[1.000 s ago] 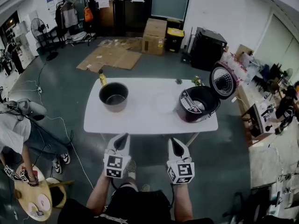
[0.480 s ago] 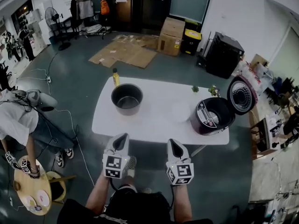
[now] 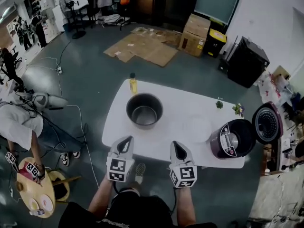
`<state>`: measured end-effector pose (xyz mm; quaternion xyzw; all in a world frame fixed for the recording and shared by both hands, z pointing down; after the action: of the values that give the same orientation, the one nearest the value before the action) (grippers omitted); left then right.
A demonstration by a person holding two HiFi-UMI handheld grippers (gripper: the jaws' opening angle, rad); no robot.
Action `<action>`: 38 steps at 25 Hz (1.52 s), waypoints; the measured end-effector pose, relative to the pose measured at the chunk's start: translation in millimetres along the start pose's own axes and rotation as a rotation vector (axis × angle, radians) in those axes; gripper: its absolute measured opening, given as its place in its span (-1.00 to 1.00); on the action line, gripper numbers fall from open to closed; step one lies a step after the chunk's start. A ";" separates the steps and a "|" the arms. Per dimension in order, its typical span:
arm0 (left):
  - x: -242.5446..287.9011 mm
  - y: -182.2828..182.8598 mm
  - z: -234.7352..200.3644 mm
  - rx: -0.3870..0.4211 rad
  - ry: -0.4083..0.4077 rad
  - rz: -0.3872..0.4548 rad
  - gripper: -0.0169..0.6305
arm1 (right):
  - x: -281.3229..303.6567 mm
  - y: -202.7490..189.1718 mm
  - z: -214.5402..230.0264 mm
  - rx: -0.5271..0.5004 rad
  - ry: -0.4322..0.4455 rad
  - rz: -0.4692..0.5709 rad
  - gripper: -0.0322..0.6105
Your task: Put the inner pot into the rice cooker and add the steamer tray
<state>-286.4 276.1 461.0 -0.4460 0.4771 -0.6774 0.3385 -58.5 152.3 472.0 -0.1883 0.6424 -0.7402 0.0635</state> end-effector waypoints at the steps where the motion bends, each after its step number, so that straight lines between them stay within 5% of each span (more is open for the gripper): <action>1: 8.6 -2.1 -4.7 -0.005 0.003 -0.009 -0.91 | 10.4 -0.9 3.7 0.004 0.005 -0.009 -0.89; 24: 170.3 -45.2 -68.8 -0.037 -0.026 -0.217 -0.91 | 182.2 -47.5 84.3 0.138 -0.026 -0.244 -0.89; 30: 199.5 -49.0 -74.9 -0.040 -0.040 -0.241 -0.91 | 211.5 -62.4 108.0 0.219 -0.037 -0.283 -0.22; 38: 220.6 -60.9 -76.7 -0.048 -0.041 -0.287 -0.91 | 243.3 -84.9 122.4 0.291 -0.024 -0.388 0.05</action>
<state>-441.8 126.7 569.5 -0.5314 0.4177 -0.6978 0.2371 -225.9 -28.8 615.5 -0.3058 0.4801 -0.8209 -0.0459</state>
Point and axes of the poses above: the fingertips, and each gripper's own axes: x forward along the fingers, z to its right, y out of its top, the point moved 9 cm from there along -x, backward along the fingers, and after that the axes turned 14 degrees about y, right-handed, at the moved point
